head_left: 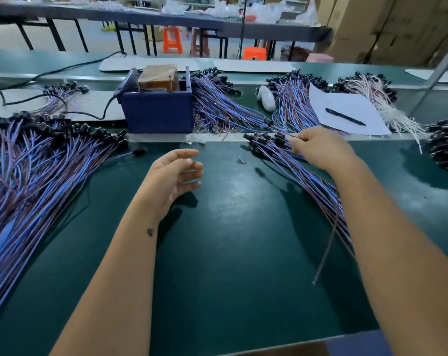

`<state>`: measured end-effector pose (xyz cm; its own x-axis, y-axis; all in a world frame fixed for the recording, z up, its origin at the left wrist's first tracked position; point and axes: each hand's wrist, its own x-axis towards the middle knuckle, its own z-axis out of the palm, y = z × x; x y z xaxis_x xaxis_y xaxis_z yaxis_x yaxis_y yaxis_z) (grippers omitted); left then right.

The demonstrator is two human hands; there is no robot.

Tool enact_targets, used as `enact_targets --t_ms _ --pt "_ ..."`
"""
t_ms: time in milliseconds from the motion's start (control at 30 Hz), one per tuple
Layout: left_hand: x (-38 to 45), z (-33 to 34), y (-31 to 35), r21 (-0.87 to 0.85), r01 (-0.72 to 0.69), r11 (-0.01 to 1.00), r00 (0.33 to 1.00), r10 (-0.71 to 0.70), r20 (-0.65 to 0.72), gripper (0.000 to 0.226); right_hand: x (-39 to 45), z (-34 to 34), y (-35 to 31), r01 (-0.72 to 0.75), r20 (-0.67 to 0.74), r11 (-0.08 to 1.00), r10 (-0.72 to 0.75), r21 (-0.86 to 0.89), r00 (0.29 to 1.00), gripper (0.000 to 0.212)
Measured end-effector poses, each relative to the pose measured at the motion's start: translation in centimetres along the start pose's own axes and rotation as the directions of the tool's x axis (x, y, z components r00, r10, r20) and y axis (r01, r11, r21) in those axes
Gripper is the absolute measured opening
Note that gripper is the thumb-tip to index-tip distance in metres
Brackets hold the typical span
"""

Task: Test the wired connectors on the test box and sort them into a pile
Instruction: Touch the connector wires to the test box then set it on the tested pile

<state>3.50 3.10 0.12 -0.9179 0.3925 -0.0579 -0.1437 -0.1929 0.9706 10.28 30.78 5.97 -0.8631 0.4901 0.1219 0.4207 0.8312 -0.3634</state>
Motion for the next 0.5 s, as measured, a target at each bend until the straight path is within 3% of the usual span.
enact_targets --t_ms 100,167,233,367,433,500 --pt "0.2 0.1 -0.2 0.019 -0.016 1.000 0.998 0.018 -0.060 0.027 0.3 -0.1 1.3 -0.097 0.027 0.971 0.105 -0.218 0.994 0.026" --pt "0.3 0.3 -0.5 0.075 -0.020 0.997 0.995 0.027 -0.095 0.028 0.2 0.7 1.4 -0.136 0.100 0.939 0.175 -0.316 0.979 0.038" --pt "0.3 0.5 -0.7 0.134 -0.031 0.990 0.991 0.048 -0.123 0.028 -0.1 2.0 0.5 -0.159 0.029 0.906 0.185 -0.391 0.982 0.048" --pt "0.5 0.7 -0.9 0.273 -0.063 0.960 0.973 0.120 -0.197 0.029 -1.1 5.6 -4.5 -0.041 -0.137 0.970 0.008 -0.240 0.991 0.045" --pt "0.3 0.3 -0.8 0.372 -0.073 0.925 0.942 0.187 -0.280 0.027 -2.2 7.6 -8.1 0.097 -0.132 0.985 -0.115 -0.141 0.985 0.043" --pt "0.0 -0.7 -0.4 0.509 -0.071 0.858 0.870 0.303 -0.389 0.025 -3.6 9.8 -12.0 0.256 -0.078 0.965 -0.260 -0.051 0.963 0.042"
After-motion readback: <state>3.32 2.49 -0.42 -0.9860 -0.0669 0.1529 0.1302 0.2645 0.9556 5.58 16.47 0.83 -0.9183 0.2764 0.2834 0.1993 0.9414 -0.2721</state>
